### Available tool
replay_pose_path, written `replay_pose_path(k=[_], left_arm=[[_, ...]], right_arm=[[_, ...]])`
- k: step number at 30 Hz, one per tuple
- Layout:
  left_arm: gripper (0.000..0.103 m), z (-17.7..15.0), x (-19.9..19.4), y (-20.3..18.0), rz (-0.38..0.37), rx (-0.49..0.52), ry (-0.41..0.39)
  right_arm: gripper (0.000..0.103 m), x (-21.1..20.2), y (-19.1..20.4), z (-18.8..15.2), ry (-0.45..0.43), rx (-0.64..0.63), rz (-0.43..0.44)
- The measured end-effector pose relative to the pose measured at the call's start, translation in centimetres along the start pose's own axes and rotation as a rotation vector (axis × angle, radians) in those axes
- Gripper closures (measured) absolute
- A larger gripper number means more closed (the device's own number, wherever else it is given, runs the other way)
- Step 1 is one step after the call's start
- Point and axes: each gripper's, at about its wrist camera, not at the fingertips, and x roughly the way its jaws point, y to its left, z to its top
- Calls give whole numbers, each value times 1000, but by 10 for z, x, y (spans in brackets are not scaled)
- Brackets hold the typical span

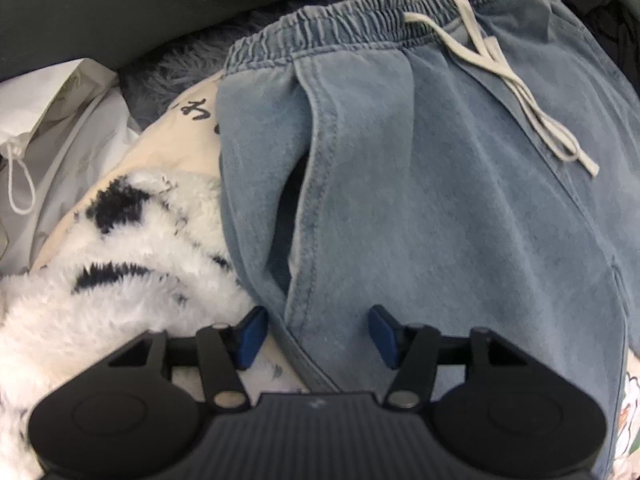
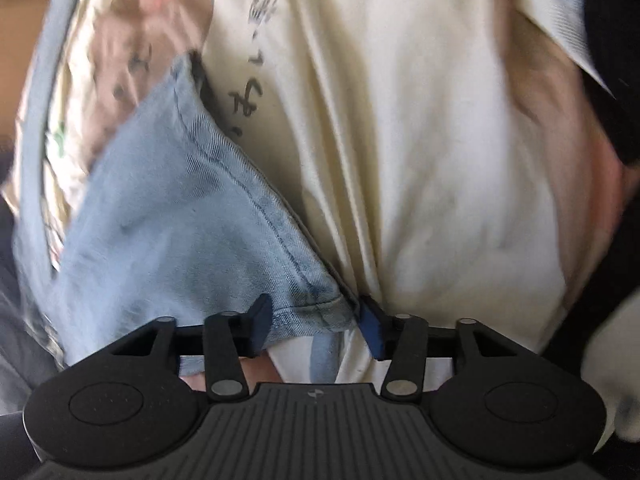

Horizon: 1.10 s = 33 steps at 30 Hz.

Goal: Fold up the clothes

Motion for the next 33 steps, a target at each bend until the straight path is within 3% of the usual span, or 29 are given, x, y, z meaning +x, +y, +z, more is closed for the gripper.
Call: replay_pose_path(k=[5, 13, 21, 30, 31, 32, 33], left_arm=[[47, -11, -10, 8, -31, -11, -32], [48, -15, -17, 19, -68, -35, -51], [49, -17, -23, 15, -65, -23, -66], [48, -16, -17, -2, -85, -8, -58], [48, -16, -17, -1, -87, -11, -57], [48, -16, -17, 0, -88, -14, -55], [48, -15, -17, 1, -90, -18, -53]], right_arm=[[63, -25, -7, -17, -64, 40, 159], [67, -3, 0, -12, -60, 55, 195], [67, -31, 6, -17, -53, 42, 247], [67, -5, 1, -5, -52, 39, 132], [70, -4, -1, -5, -54, 38, 123], [86, -4, 0, -5, -58, 28, 120], [94, -6, 2, -5, -56, 11, 123]])
